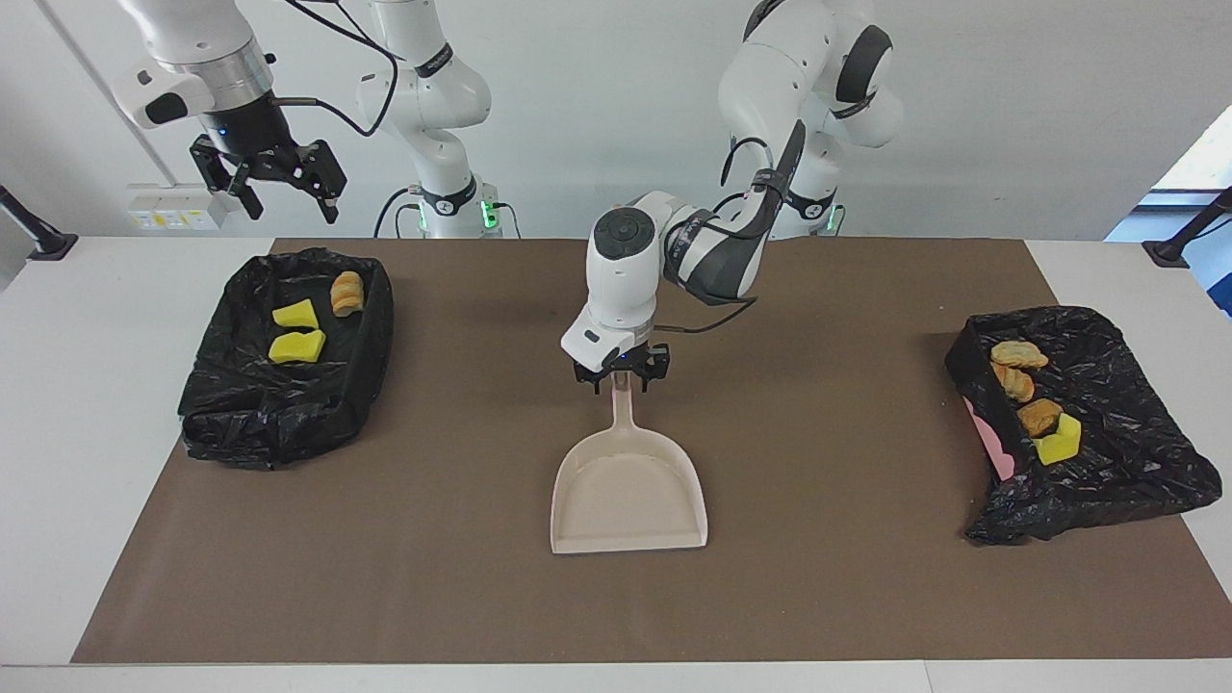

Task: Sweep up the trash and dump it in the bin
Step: 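Lower the dustpan onto the table center with the left gripper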

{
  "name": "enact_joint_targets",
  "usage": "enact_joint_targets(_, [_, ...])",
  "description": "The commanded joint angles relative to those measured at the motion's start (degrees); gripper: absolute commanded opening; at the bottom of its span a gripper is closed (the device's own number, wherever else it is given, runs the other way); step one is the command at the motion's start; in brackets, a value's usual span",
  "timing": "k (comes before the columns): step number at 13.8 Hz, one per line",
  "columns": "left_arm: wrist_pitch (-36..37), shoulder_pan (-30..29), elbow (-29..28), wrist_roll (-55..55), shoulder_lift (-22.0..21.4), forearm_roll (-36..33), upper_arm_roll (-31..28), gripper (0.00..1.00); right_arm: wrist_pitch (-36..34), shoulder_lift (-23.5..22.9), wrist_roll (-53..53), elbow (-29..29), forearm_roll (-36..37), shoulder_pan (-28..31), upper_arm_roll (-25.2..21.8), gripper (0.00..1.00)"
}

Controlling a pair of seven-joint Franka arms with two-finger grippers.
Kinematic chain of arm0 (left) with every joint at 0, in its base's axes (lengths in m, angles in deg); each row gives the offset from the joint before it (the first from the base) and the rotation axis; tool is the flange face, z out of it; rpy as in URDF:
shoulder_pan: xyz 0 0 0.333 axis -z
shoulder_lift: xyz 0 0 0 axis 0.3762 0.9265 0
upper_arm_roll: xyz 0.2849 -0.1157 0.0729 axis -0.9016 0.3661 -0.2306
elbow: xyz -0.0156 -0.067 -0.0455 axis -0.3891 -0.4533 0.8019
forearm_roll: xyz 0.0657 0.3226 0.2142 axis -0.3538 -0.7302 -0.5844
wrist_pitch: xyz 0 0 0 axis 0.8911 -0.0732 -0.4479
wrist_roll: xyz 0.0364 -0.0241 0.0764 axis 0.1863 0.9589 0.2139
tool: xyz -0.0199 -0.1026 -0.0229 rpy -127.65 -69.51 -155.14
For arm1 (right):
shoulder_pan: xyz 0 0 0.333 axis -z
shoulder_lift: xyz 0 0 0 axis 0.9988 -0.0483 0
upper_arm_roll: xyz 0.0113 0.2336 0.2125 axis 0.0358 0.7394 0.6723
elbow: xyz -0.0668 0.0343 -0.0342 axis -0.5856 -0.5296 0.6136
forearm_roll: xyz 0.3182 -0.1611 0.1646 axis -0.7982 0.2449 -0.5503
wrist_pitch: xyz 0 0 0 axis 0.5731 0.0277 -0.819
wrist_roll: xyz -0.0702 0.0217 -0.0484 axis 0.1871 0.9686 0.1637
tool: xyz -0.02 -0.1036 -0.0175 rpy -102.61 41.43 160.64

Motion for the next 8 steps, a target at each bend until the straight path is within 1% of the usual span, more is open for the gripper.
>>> enact_joint_targets(1, [1.20,-0.52,-2.31,-0.20,-4.11,-0.19,-1.64,1.00,0.96,0.90,-0.64,1.32,-0.73,0.40,0.20,1.00])
enact_joint_targets(3, [1.29,-2.36,-5.28,-5.97,-8.84,-0.36,-3.49,1.00,0.96,0.90,-0.64,1.32,-0.73,0.40,0.20,1.00])
enact_joint_targets(4, [1.90,-4.45,-6.78,-10.27,-10.96,-0.36,-3.67,1.00,0.96,0.90,-0.64,1.32,-0.73,0.40,0.20,1.00])
enact_joint_targets(5, [3.39,-6.13,-7.23,-13.10,-12.46,-0.36,-3.67,1.00,0.96,0.90,-0.55,1.32,-0.73,0.32,0.20,1.00])
enact_joint_targets(8, [7.88,-12.01,-7.41,-17.07,-17.11,-0.36,-3.67,1.00,0.96,0.90,-0.72,1.32,-0.73,0.23,0.20,1.00])
